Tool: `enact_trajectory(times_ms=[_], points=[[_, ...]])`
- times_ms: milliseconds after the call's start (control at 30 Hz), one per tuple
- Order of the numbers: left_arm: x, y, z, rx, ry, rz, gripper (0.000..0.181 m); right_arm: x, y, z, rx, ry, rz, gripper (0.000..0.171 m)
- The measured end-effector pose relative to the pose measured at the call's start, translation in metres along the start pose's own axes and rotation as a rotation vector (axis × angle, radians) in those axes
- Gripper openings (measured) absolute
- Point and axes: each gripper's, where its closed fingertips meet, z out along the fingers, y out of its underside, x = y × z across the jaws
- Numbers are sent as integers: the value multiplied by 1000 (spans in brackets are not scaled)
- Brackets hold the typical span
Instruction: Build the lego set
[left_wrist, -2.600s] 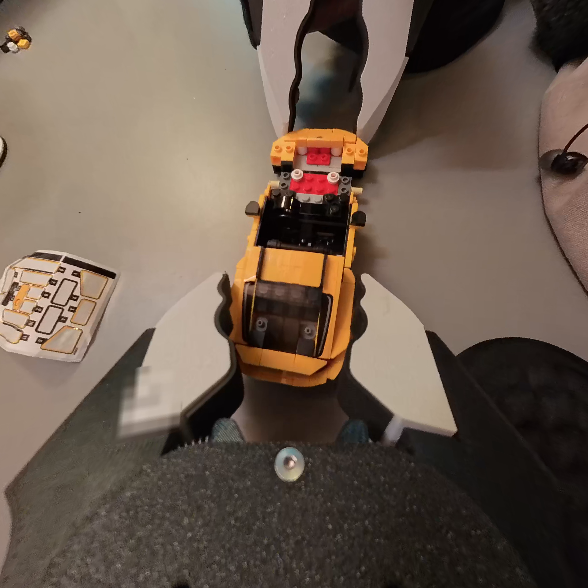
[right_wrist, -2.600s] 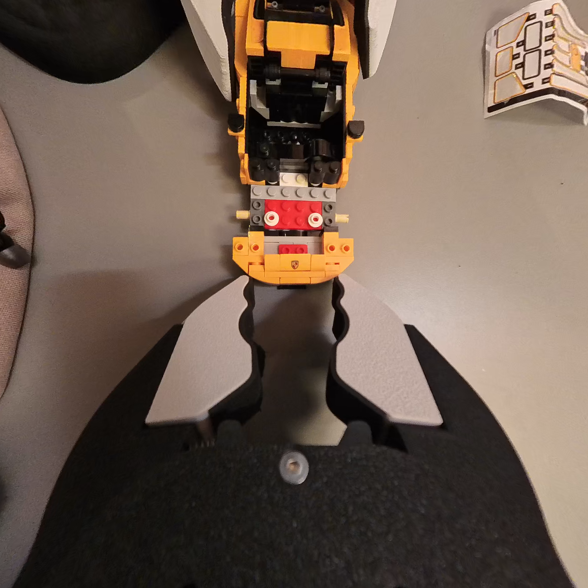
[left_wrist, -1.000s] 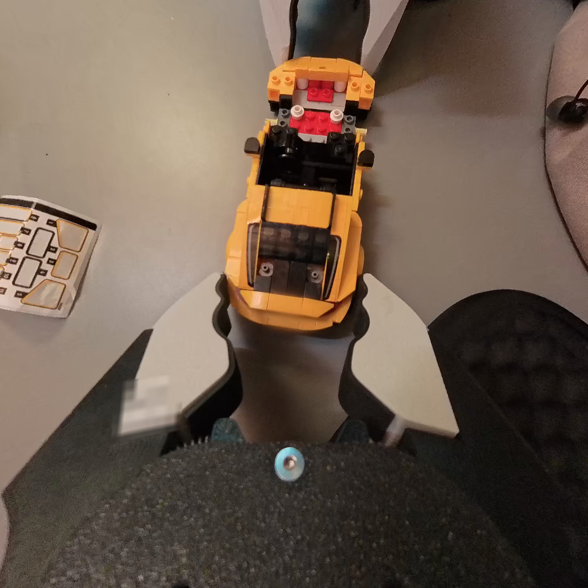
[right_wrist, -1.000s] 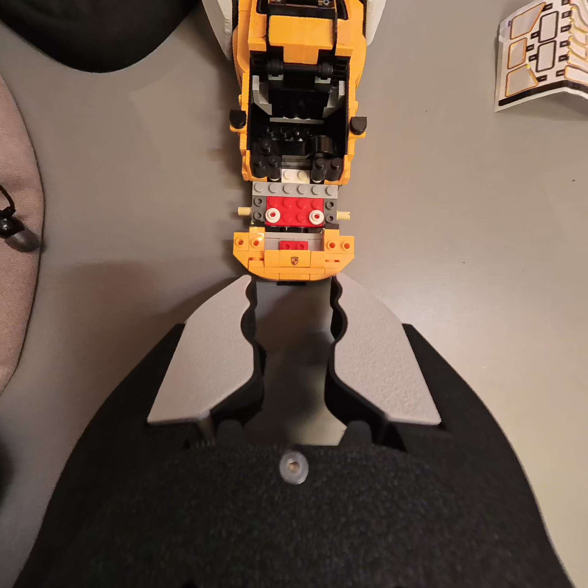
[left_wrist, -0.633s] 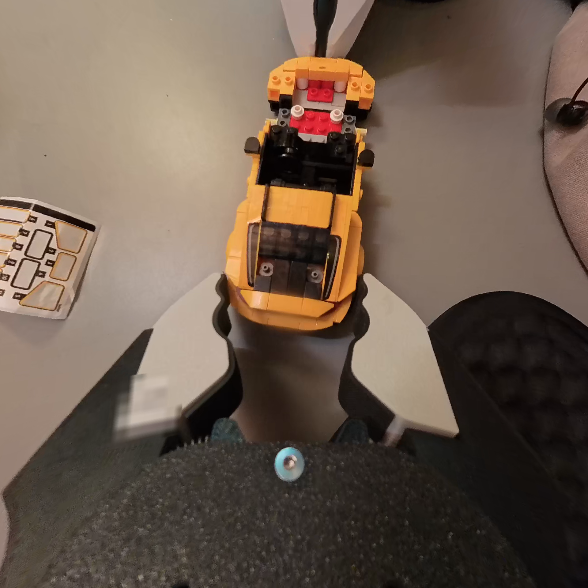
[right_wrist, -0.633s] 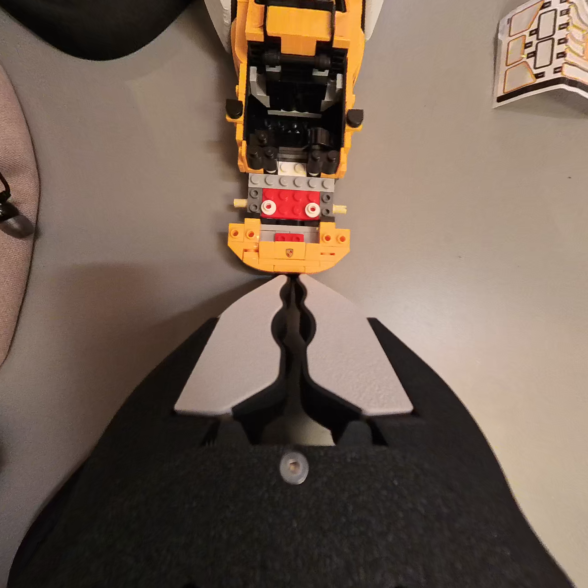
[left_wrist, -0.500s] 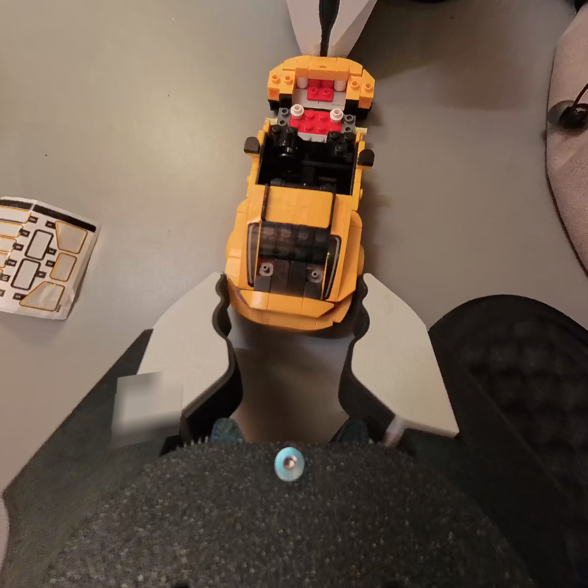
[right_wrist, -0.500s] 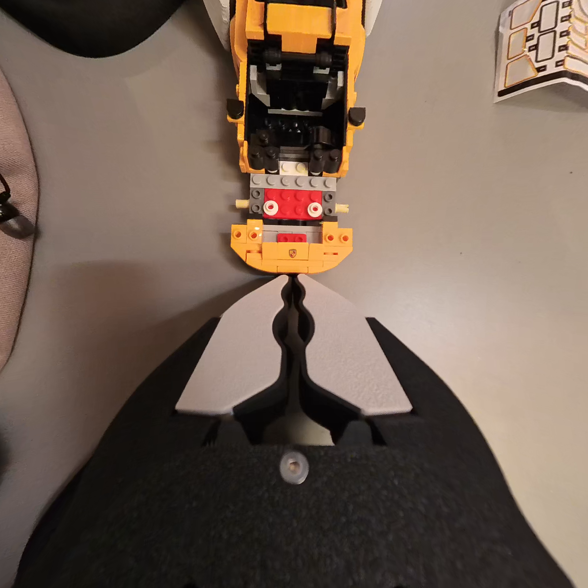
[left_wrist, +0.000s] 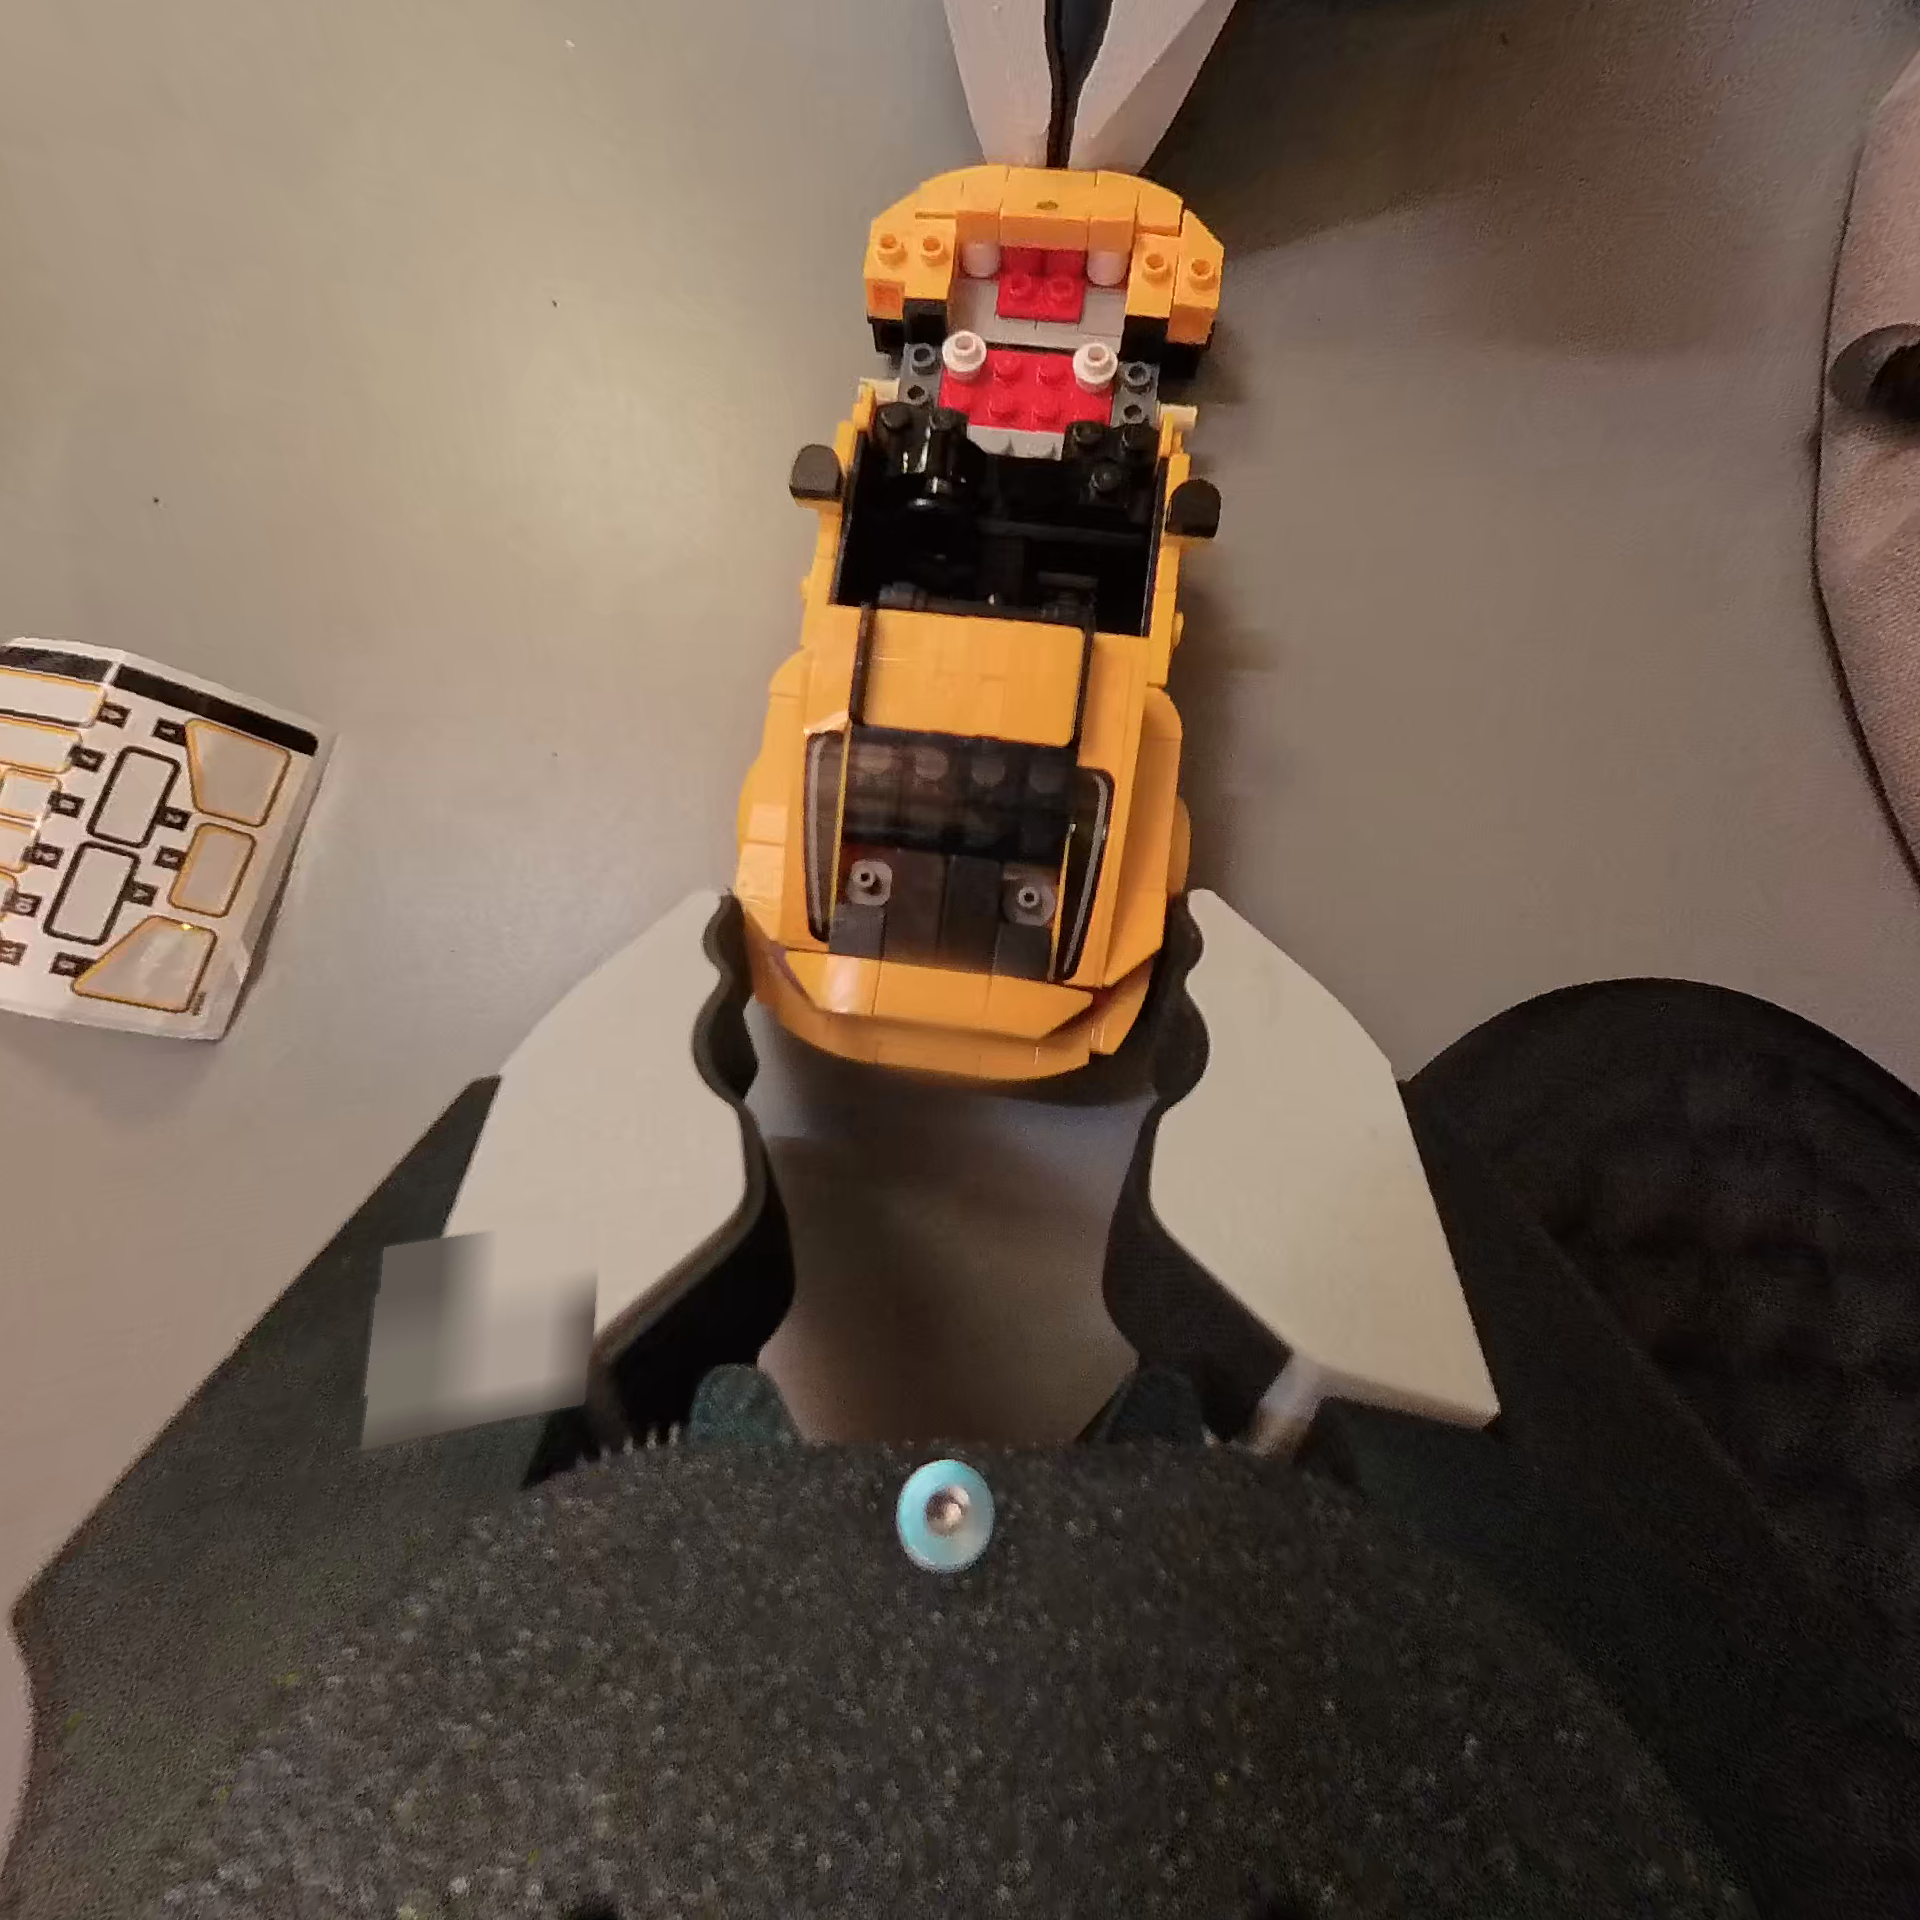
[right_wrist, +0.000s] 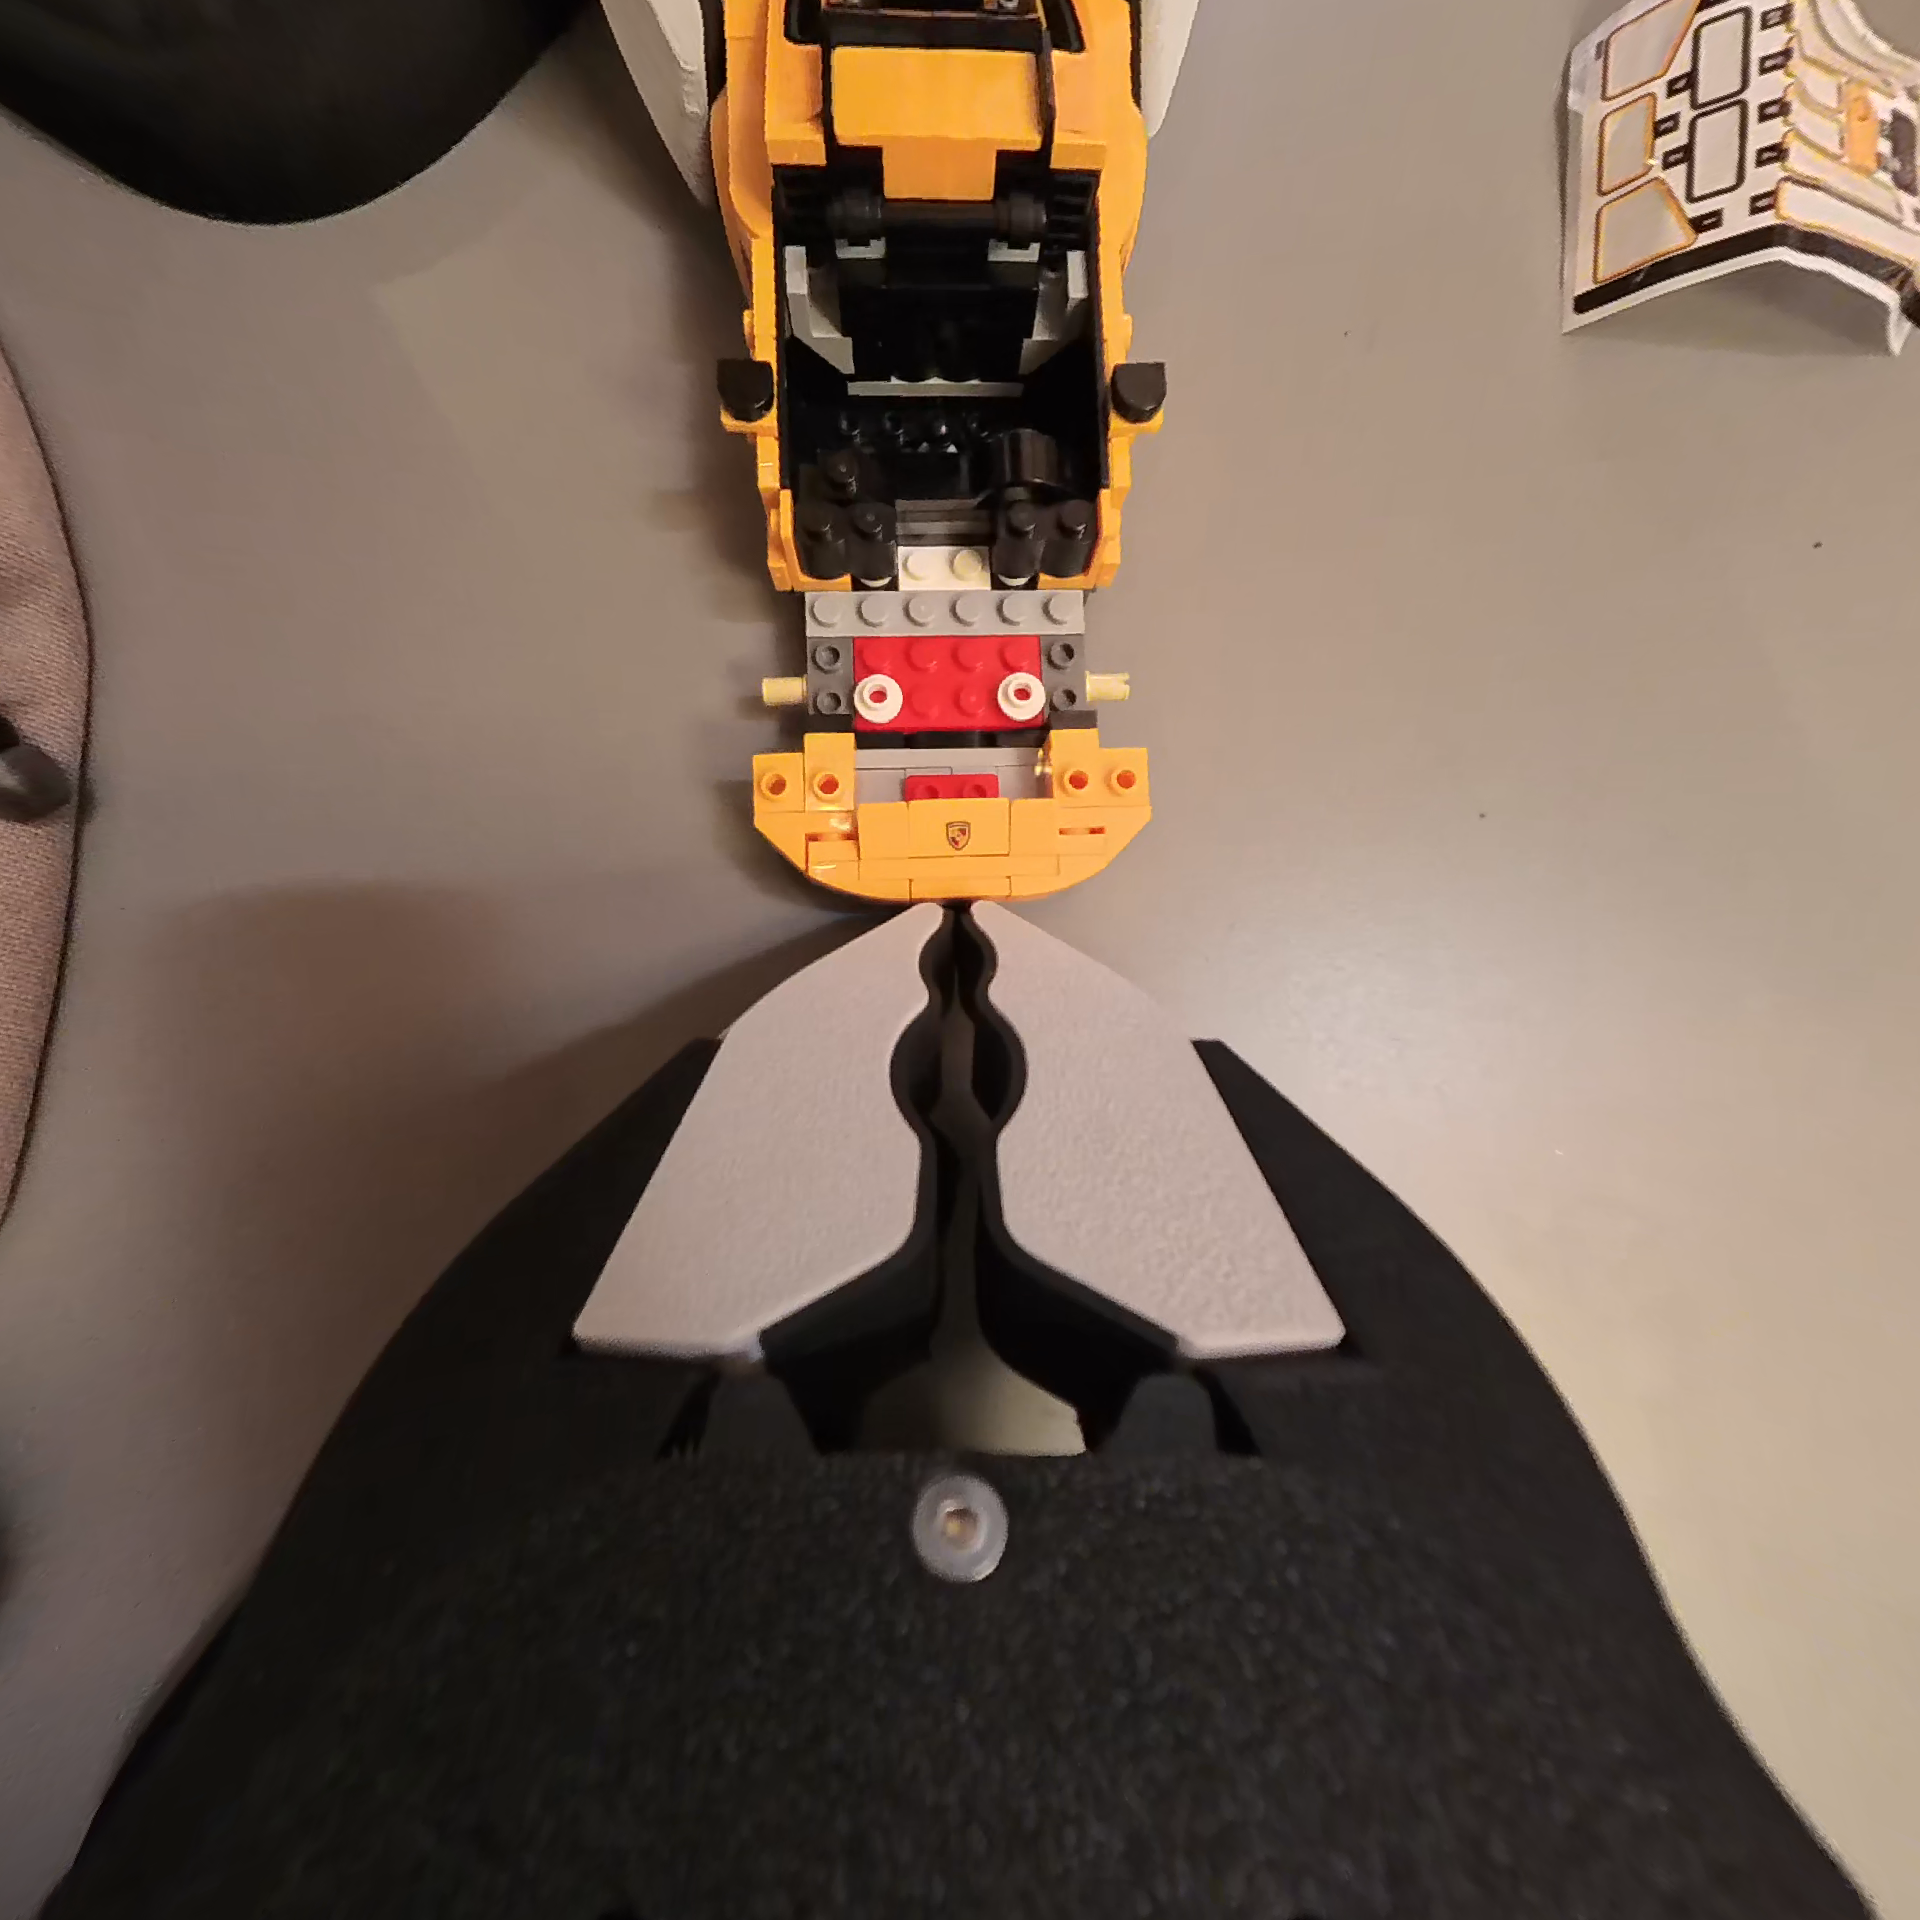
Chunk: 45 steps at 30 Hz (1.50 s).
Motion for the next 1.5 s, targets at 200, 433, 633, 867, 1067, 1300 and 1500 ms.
enact_trajectory(times_ms=[200,433,633,867,1067,1300,1500], points=[[0,0,0,-6,5,4,76,0,-1,0,0,-2,-12,0],[0,0,1,-13,6,1,76,0,-1,1,-3,1,-12,0],[-1,0,1,-12,4,0,76,1,-1,1,4,17,-9,0],[-2,0,0,46,12,-10,76,1,0,1,6,4,-24,0],[-4,-2,1,81,1,-17,76,4,5,-9,15,12,-34,24],[-9,-5,4,114,-24,-23,76,8,5,-4,10,49,-32,21],[-11,-4,3,112,-34,-29,76,9,3,1,6,36,-27,6]])
